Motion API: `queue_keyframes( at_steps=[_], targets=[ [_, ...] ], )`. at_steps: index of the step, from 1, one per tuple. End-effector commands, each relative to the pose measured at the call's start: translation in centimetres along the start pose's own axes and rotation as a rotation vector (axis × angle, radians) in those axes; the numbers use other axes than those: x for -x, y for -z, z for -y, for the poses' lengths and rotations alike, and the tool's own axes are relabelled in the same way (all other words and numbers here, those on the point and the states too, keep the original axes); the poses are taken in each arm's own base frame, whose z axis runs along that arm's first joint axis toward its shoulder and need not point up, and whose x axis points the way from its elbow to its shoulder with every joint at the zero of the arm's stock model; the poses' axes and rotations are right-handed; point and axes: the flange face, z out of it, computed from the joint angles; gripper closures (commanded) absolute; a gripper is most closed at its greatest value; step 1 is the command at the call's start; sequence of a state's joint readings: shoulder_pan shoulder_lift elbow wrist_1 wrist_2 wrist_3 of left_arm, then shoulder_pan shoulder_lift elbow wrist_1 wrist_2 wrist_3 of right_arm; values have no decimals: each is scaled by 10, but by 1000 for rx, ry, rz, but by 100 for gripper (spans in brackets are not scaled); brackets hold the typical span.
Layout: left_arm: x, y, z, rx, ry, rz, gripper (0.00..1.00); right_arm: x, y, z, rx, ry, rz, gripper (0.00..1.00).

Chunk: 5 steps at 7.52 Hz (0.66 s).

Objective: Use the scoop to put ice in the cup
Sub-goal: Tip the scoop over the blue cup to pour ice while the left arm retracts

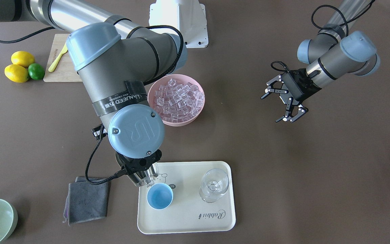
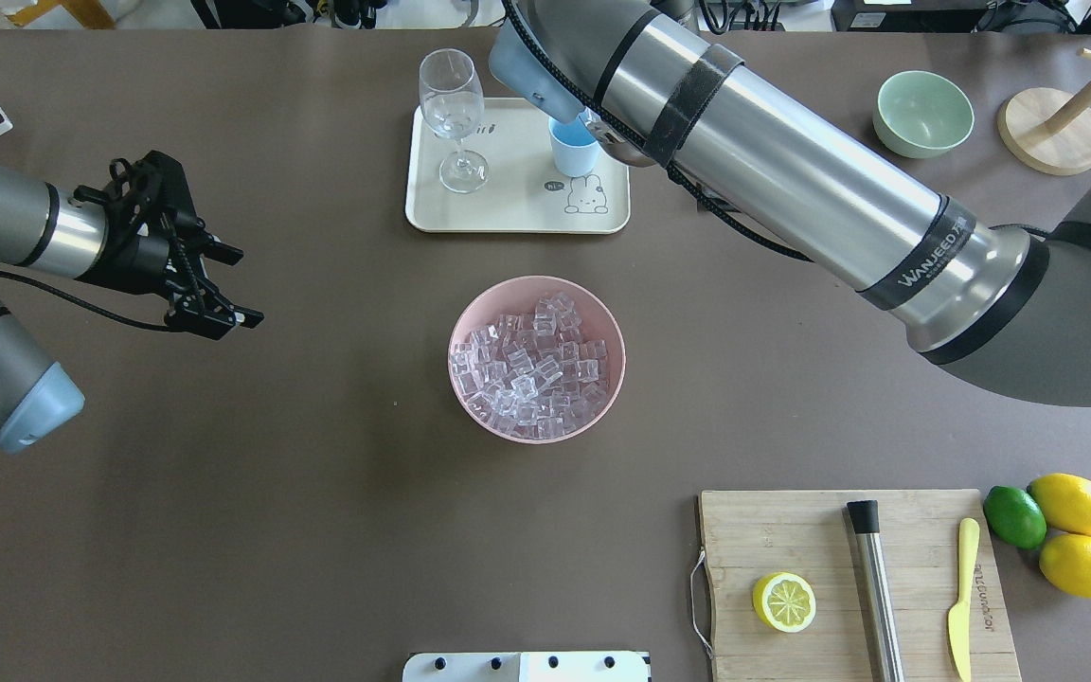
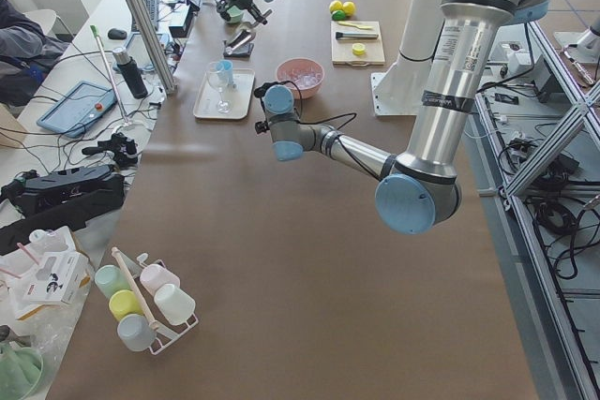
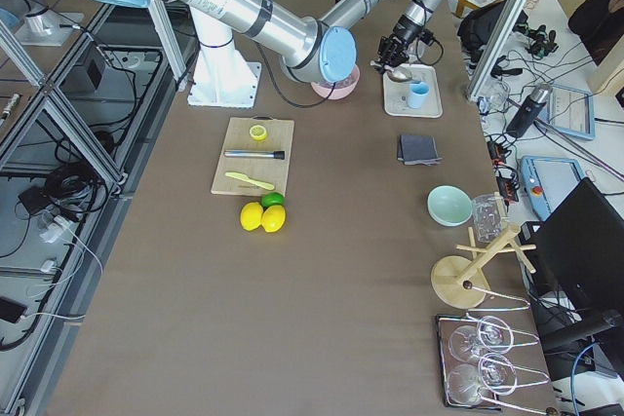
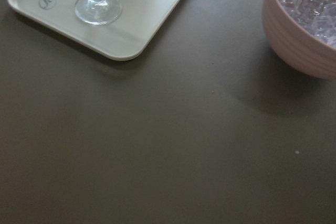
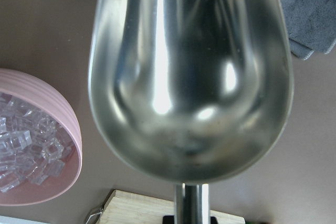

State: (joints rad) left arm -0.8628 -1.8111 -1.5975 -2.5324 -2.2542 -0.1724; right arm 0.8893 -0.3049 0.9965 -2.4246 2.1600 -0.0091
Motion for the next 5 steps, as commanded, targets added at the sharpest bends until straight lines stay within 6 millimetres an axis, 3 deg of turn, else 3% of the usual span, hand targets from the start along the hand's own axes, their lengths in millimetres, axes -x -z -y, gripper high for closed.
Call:
queue_keyframes(
  at_steps=[1,2,3,4,5],
  targets=[
    [46,39,-29,117,164,96,2,-4,3,4,20,-1,1,100],
    [49,37,-34,155,201,102,2,-4,4,5,20,1,0,100],
    [65,52,-45,172,246,132,2,-1,7,3,8,8,3,100],
    [88,82,-63,201,338,143,2,-5,14,-6,-32,19,9,100],
    [111,112,-83,224,431,179,2,-24,15,-15,-68,13,11,100]
  ],
)
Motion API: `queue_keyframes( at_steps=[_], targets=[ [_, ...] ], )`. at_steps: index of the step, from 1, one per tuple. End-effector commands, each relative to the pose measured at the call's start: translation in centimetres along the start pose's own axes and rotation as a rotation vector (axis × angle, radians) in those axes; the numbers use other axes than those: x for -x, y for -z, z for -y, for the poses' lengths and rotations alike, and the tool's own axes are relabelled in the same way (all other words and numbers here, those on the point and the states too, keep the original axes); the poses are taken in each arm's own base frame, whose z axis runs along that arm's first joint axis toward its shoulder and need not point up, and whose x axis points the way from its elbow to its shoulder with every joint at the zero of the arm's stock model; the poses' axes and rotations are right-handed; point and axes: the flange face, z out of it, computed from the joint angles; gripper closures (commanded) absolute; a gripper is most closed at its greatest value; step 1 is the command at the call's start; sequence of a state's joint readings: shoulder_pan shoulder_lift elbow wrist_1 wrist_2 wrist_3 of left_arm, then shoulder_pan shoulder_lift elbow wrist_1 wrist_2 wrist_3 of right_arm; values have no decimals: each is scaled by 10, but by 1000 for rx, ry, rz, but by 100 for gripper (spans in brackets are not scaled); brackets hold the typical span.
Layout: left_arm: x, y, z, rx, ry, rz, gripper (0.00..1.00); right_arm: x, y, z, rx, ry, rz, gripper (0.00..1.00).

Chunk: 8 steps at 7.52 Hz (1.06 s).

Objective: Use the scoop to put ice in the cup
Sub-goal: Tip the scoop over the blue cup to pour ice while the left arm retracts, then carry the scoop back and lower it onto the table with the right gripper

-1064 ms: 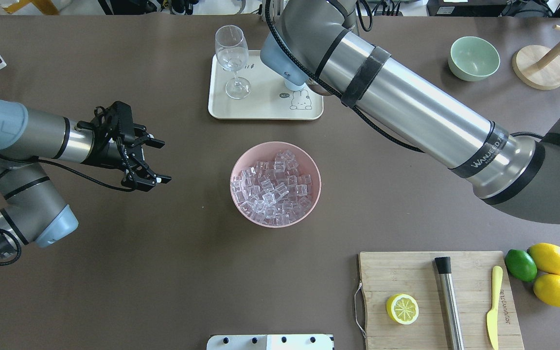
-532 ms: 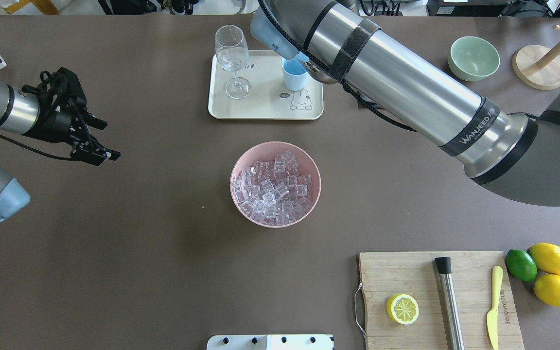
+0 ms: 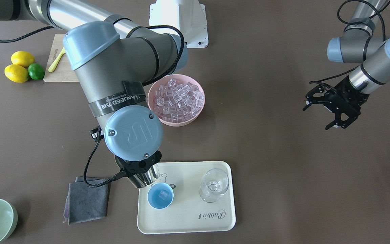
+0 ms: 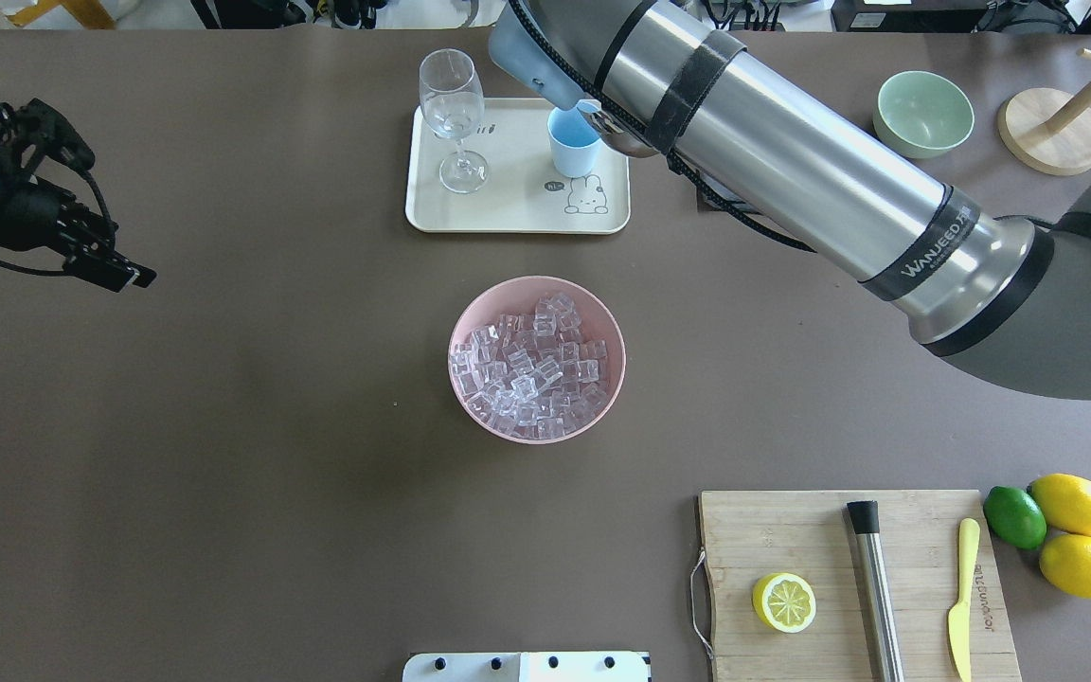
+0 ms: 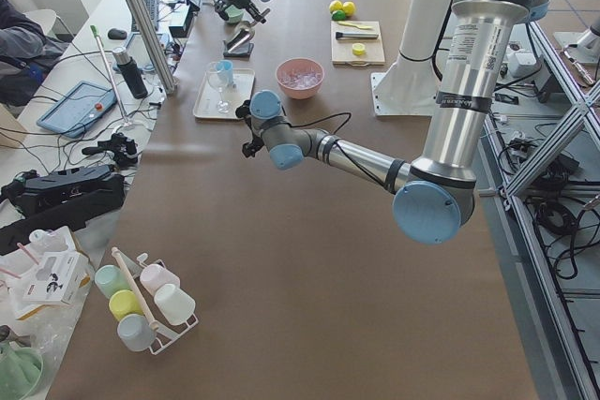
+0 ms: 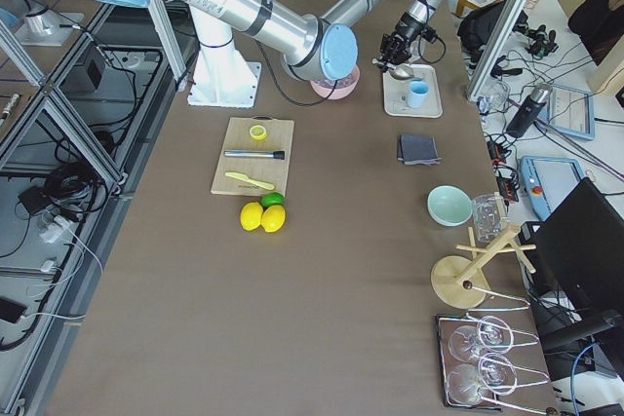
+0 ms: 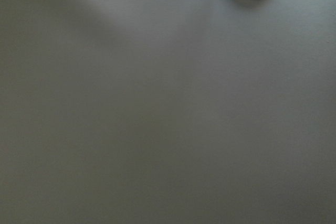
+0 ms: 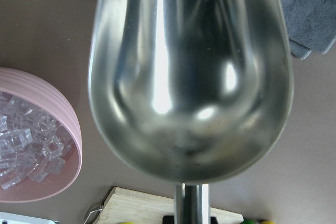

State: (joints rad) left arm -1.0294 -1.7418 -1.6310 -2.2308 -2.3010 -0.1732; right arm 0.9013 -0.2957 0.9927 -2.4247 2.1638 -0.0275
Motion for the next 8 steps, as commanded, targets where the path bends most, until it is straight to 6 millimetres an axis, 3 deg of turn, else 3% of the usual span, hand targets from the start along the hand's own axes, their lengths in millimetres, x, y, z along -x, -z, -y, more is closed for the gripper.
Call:
queue_keyframes(
  at_steps=[1,3,4,8],
  targets=[
    [78,55,-39,62,234,65,2,-36,6,-23,-83,-7,7,100],
    [100,64,-55,153,405,3,2,-67,-21,-47,-117,-77,9,100],
    [108,66,-65,169,441,13,2,-83,-47,-61,-125,-139,14,100],
    [155,109,-153,181,642,78,2,-144,-152,-127,-172,-319,24,100]
  ],
)
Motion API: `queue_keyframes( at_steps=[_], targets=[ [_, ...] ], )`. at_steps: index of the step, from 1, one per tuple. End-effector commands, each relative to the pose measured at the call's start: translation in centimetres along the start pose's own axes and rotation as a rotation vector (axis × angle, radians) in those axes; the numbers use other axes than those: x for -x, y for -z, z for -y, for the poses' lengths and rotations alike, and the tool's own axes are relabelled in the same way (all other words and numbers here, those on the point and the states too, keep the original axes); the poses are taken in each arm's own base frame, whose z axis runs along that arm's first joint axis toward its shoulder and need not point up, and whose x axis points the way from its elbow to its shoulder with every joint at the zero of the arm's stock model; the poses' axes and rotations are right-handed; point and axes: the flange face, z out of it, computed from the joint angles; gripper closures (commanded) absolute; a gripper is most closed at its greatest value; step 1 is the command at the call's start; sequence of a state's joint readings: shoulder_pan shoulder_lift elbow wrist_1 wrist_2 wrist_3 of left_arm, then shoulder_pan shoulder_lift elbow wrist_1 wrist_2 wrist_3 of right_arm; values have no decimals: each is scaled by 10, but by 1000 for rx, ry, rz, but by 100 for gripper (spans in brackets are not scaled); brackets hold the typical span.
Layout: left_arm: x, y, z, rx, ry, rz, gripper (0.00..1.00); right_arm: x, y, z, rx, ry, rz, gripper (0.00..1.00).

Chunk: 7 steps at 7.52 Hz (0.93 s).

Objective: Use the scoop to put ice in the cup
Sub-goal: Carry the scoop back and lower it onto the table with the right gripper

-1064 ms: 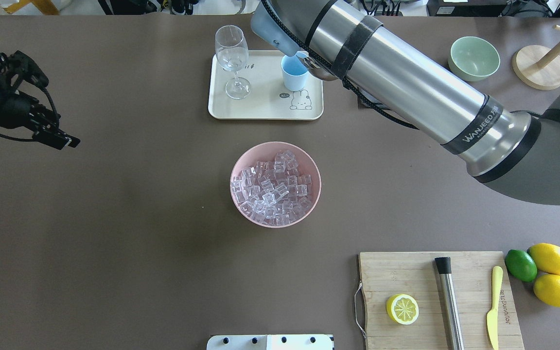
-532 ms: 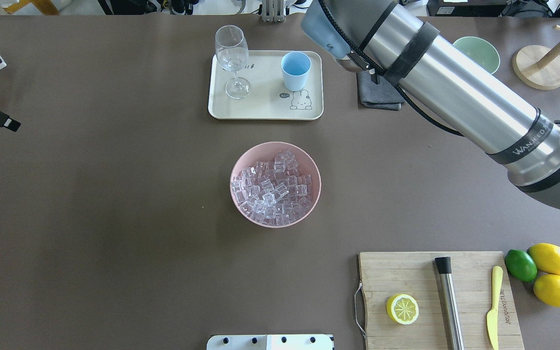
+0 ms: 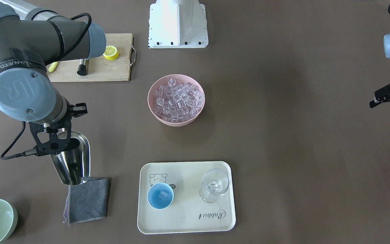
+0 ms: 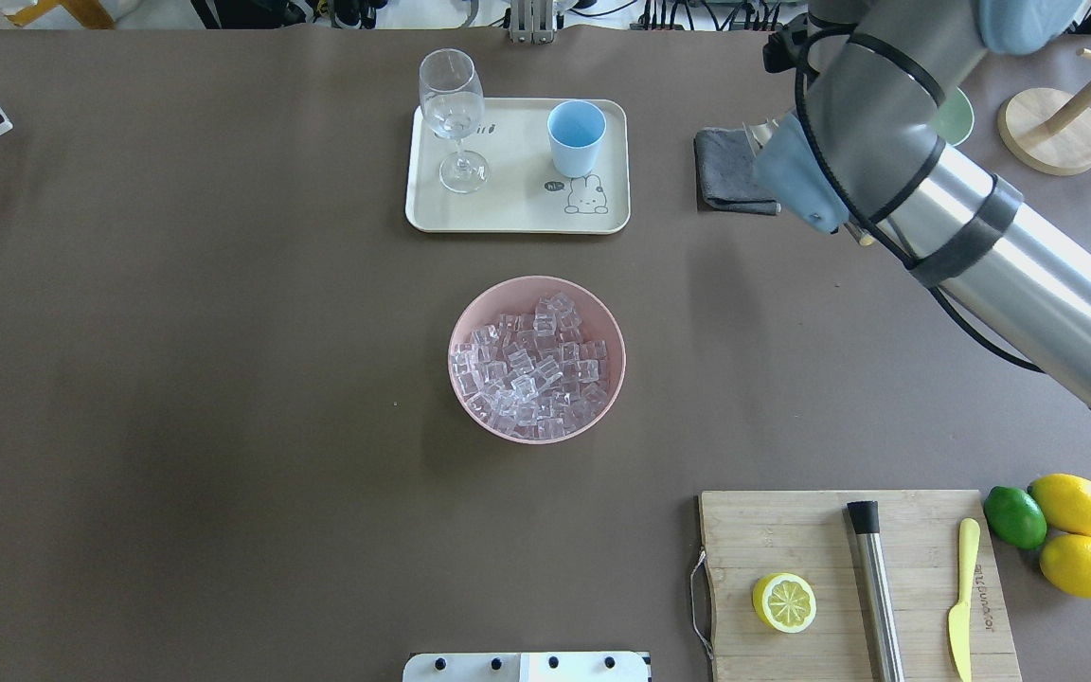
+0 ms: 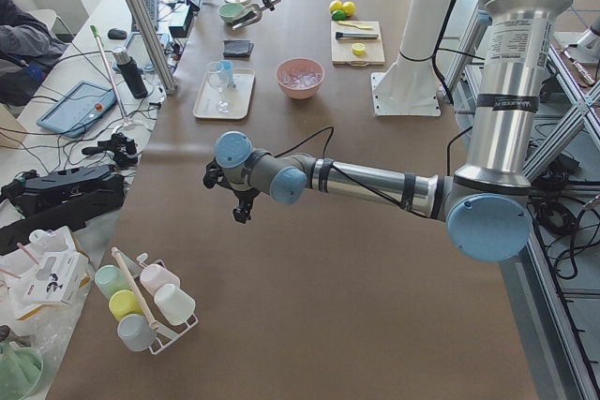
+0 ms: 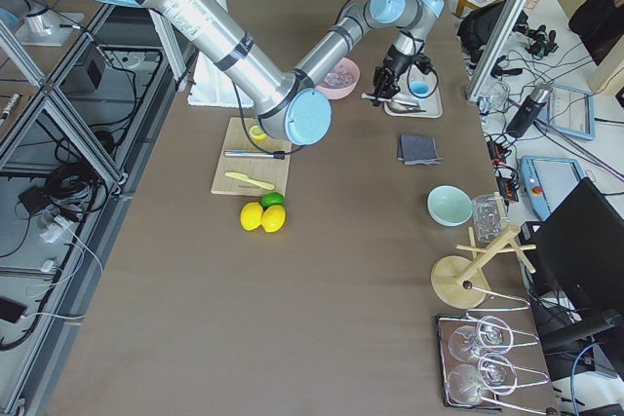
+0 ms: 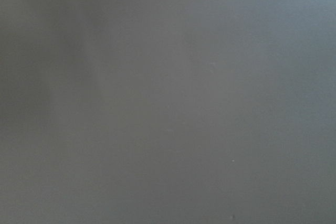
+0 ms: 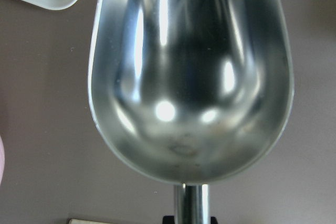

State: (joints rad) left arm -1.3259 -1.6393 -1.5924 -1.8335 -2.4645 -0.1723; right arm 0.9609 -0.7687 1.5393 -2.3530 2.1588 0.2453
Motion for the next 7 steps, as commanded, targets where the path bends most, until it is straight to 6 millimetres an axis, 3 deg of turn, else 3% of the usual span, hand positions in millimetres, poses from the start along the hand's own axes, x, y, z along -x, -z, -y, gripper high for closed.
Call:
queue_keyframes(
  at_steps=[1,4,6,7],
  targets=[
    [56,31,-30,1,176,32,2,-55,-69,-48,-26,-118,7,100],
    [104,58,-71,-18,319,51,2,-83,-129,-71,-86,-287,54,100],
    [115,60,-77,33,413,54,2,-82,-167,-82,-99,-280,69,100],
    [115,60,-77,36,415,54,2,-68,-183,-86,-92,-241,70,100]
  ],
)
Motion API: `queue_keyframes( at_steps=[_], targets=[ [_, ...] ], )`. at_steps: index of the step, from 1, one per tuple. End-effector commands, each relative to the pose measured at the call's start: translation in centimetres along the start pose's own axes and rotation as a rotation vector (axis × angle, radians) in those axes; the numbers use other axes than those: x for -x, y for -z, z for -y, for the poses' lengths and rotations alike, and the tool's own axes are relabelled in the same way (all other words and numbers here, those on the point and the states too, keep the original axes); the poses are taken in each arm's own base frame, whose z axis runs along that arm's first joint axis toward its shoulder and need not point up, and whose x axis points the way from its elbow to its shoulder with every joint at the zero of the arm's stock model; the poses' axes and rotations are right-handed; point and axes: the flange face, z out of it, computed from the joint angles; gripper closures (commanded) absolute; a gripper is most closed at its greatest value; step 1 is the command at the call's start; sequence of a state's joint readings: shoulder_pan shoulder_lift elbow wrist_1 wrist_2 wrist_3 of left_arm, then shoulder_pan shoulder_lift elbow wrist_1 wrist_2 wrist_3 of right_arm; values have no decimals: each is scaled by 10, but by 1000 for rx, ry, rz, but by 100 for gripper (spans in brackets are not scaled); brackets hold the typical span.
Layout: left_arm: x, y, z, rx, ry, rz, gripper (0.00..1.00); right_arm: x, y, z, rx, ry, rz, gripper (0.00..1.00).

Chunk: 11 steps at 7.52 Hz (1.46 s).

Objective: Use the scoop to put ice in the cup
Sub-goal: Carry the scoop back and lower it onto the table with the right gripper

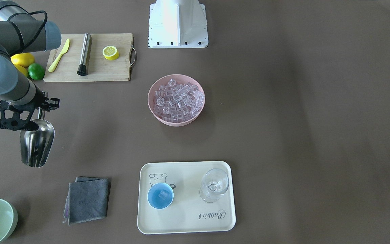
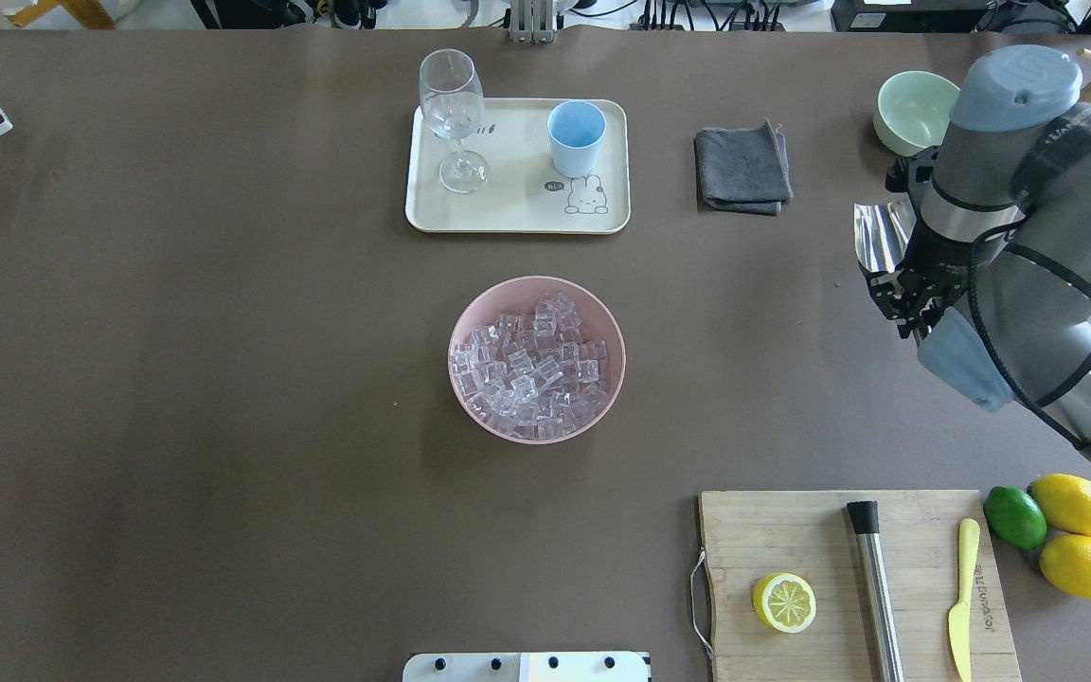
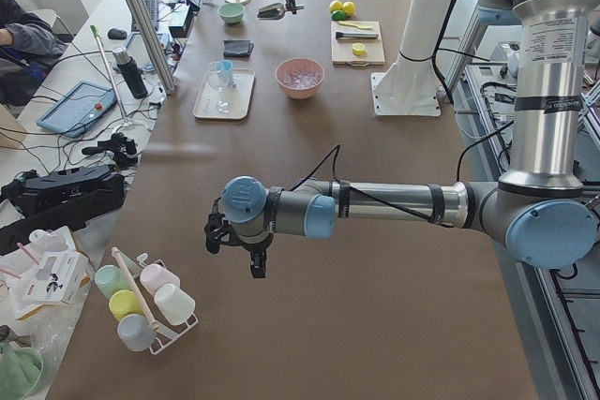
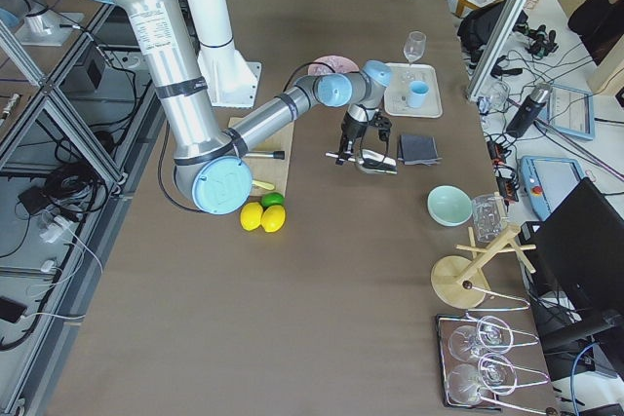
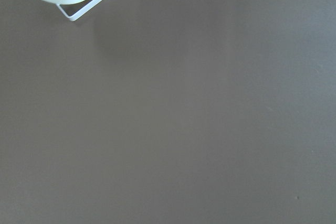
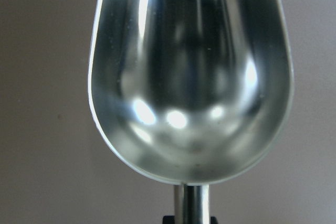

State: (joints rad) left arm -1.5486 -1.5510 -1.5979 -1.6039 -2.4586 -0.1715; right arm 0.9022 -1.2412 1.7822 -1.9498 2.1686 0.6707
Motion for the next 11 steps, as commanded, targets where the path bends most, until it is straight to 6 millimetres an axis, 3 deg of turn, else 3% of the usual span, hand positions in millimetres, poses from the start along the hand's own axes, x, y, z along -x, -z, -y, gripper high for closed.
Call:
queue_keyframes(
  at_steps=[1,3,6,7,8,11],
  targets=[
    [6,-1,-1,23,41,5,2,23,-45,-25,10,39,11,100],
    [12,-3,-5,30,53,23,2,29,-71,-37,14,58,11,100],
    [13,0,-6,20,48,58,2,29,-80,-35,24,59,15,97],
    [13,0,-6,19,47,58,2,30,-79,-34,22,61,17,42],
    [13,1,-7,17,48,57,2,31,-77,-33,0,78,31,1],
    [16,0,-14,22,53,58,2,34,-67,-33,-17,83,50,0]
  ],
)
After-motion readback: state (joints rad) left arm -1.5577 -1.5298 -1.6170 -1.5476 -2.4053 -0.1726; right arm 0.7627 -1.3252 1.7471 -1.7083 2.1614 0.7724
